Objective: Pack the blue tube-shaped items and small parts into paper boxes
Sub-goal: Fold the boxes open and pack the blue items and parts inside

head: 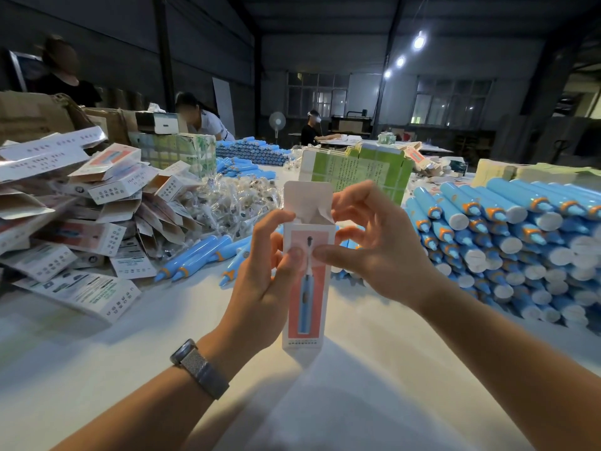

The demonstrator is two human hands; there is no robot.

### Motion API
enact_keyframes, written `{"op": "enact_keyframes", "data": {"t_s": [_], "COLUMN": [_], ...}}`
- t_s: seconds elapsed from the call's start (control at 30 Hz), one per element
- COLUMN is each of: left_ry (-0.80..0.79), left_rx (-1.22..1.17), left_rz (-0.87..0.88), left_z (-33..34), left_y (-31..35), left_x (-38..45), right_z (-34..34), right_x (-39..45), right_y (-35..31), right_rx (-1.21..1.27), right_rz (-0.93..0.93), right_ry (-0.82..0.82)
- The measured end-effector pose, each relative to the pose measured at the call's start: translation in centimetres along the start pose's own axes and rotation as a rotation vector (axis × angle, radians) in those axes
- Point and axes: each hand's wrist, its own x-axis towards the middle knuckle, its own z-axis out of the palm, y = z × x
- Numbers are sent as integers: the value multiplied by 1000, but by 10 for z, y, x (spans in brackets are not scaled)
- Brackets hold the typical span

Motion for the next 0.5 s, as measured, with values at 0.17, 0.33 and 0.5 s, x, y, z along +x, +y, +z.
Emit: {"op": "enact_keyframes", "data": {"t_s": [0.17,0.33,0.5], "left_ry": [-20,-50,-43], "left_rx": [30,31,15], "left_rz": [53,43,12], "left_z": [1,1,1], "left_y": [1,3,5], "left_x": [-1,-1,-1], "right_z": [-6,-6,-5], "right_x": [1,2,-1], "right_y": [-1,-6,-5], "right_rx": [-3,-22,-51], "right_rz": [24,42,40], "right_ry": [-34,-82,-72]}}
